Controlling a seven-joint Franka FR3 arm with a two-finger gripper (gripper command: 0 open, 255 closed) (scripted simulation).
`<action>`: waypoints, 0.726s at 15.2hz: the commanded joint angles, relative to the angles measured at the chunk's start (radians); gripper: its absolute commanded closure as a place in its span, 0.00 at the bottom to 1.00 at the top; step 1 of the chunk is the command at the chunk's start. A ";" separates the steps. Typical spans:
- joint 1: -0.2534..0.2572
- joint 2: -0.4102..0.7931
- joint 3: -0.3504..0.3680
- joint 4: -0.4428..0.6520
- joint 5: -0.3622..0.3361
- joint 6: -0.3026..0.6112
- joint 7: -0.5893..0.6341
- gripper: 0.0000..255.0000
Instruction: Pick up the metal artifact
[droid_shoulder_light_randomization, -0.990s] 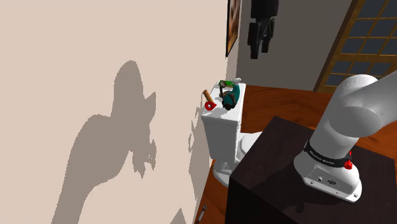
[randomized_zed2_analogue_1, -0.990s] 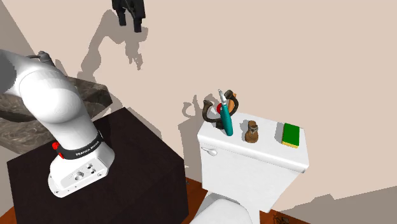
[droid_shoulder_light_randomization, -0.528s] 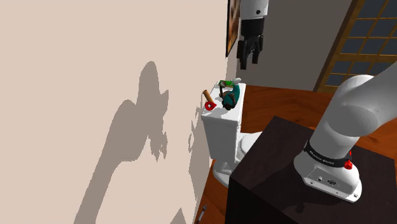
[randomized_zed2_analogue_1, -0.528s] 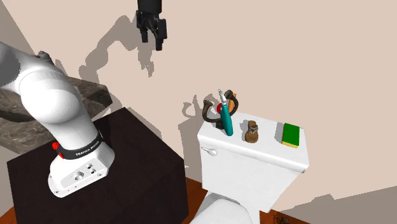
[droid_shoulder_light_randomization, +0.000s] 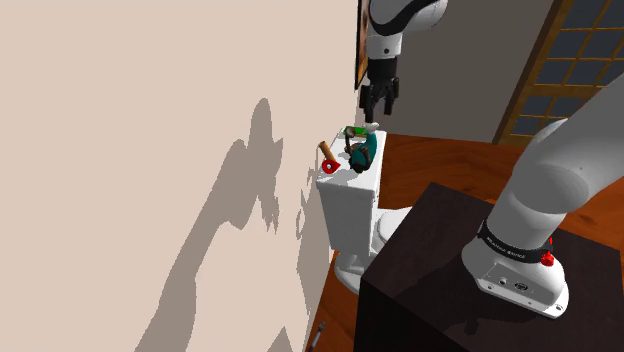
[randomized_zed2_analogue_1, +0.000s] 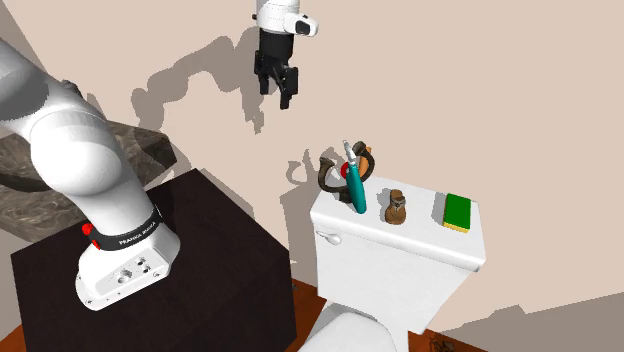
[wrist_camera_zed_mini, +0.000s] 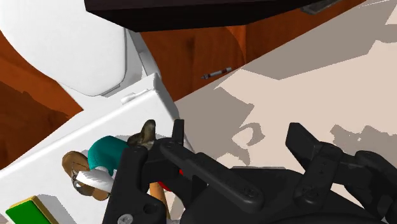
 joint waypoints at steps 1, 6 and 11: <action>-0.009 0.066 -0.013 0.002 0.003 0.063 -0.006 0.00; -0.032 0.235 -0.050 0.048 0.019 0.182 -0.032 0.00; -0.057 0.413 -0.081 0.123 0.055 0.277 -0.065 0.00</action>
